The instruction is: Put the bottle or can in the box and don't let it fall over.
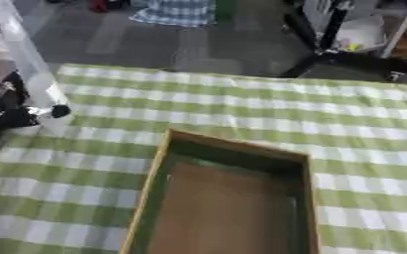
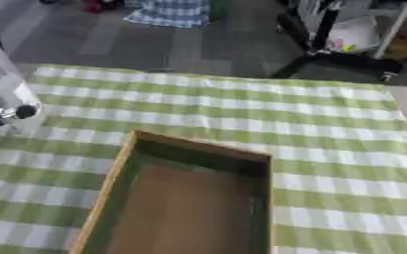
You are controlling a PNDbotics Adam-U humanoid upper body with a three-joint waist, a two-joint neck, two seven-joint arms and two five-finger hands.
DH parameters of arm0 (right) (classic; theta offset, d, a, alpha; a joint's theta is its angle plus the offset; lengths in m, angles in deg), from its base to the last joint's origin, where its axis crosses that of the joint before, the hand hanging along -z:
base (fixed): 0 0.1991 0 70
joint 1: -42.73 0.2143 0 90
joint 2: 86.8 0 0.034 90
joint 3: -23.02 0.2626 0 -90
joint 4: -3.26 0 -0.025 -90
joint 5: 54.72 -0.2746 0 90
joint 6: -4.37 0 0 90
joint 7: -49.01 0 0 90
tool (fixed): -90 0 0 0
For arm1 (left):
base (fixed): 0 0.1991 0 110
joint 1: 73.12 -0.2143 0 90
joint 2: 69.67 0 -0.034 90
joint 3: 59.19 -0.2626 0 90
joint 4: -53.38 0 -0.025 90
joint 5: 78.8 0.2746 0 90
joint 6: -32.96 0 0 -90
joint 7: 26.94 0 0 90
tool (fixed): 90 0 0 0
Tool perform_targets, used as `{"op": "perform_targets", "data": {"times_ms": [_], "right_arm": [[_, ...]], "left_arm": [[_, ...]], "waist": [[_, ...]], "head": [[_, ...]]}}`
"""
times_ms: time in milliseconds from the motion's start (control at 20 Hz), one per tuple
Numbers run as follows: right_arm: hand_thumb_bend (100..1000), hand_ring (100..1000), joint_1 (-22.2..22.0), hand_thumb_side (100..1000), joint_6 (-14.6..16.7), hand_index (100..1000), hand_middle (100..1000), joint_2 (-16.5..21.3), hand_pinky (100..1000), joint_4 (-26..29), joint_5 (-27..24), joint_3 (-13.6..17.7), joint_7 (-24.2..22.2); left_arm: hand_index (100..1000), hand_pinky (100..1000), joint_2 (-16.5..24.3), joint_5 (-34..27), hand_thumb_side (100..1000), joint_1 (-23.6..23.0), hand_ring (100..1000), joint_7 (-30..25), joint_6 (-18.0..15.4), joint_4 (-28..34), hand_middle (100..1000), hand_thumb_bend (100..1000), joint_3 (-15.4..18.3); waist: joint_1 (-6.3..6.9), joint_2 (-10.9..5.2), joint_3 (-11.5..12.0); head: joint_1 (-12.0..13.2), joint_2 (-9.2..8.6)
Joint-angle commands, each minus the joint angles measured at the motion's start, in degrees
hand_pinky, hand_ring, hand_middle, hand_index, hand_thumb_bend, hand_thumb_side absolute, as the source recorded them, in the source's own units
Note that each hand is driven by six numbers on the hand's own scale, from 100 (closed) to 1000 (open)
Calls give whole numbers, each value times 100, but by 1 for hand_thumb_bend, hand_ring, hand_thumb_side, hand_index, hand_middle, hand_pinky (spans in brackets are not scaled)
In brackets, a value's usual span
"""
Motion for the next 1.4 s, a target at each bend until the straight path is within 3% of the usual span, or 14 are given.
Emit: {"op": "perform_targets", "data": {"times_ms": [50, 500, 800, 1200, 1400], "right_arm": [[100, 1000, 24, 623, 0, 1000, 1000, 39, 920, 103, 73, 15, -20], [100, 1000, 96, 626, -31, 1000, 1000, -18, 920, 103, 143, 0, -33], [100, 1000, 110, 627, -19, 1000, 1000, -49, 921, 103, 151, -2, -50], [100, 1000, 141, 629, -58, 1000, 1000, -91, 922, 103, 191, 4, -57], [100, 1000, 145, 629, -65, 1000, 1000, -107, 922, 103, 210, 9, -57]], "left_arm": [[993, 991, 140, 38, 283, 132, 1000, 45, -21, 39, 937, 924, 58], [979, 1000, 157, 118, 257, 250, 1000, 173, 30, -32, 911, 927, 91], [925, 1000, 130, 3, 204, 303, 1000, 363, 163, -119, 836, 843, 133], [833, 1000, 133, -228, 128, 308, 1000, 420, 173, -113, 749, 797, 129], [784, 1000, 133, -326, 100, 320, 1000, 275, 145, -108, 679, 698, 125]], "waist": [[39, -70, -11], [56, 26, -55], [62, 69, -116], [81, 111, -129], [92, 122, -146]], "head": [[43, -99], [159, -193], [245, -242], [274, -241], [286, -245]]}}
